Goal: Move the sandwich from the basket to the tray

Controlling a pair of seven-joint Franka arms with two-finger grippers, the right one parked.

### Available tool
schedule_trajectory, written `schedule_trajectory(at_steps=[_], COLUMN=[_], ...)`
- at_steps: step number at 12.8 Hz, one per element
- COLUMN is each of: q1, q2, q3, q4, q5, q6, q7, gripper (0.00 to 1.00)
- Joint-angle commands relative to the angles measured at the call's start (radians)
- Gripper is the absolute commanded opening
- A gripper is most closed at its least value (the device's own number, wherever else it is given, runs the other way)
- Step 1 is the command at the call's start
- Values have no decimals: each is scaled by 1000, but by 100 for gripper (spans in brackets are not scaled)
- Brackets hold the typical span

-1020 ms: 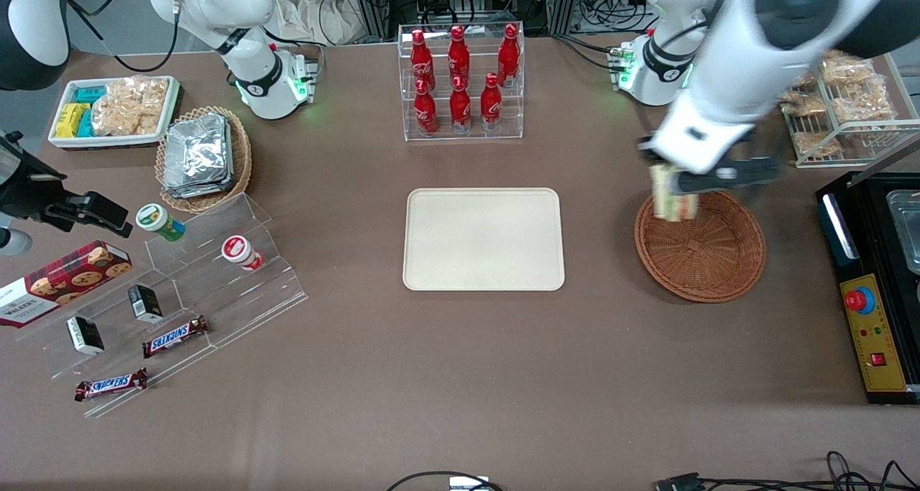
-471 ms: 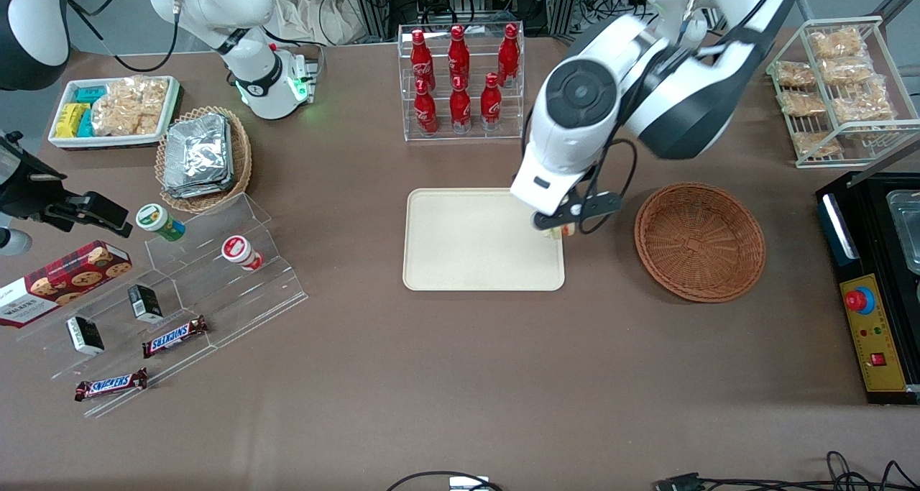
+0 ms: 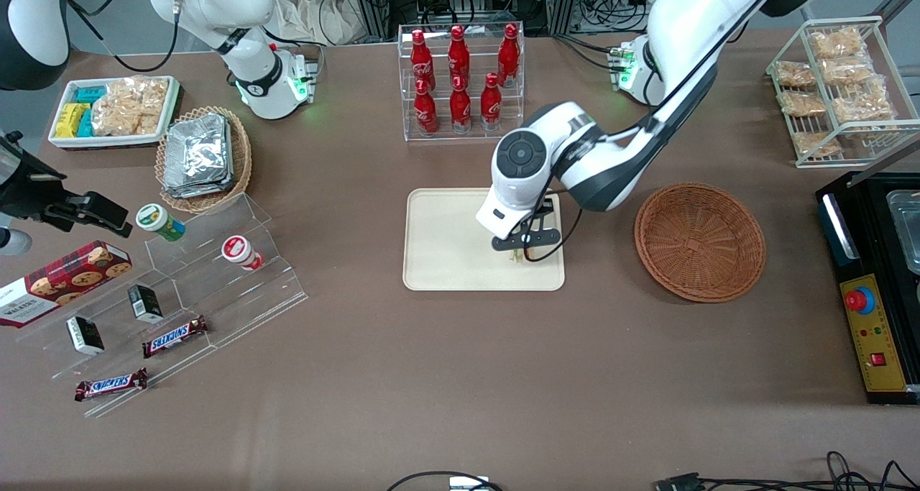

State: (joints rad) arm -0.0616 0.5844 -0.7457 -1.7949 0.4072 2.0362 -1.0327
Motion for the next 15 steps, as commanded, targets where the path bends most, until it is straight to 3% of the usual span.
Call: schedule_trajectory(at_steps=[1, 8, 9, 10, 11, 15], q1=[17, 13, 13, 13, 14, 19], q2=[38, 66, 66, 66, 65, 14], q3=[2, 48, 48, 48, 48, 40], q4=[-15, -81, -81, -81, -81, -61], q5=[77, 81, 81, 81, 81, 64], q6=[27, 165, 165, 163, 159, 67], q7=[-15, -47, -47, -49, -49, -63], gripper=[10, 10, 23, 78, 100, 100])
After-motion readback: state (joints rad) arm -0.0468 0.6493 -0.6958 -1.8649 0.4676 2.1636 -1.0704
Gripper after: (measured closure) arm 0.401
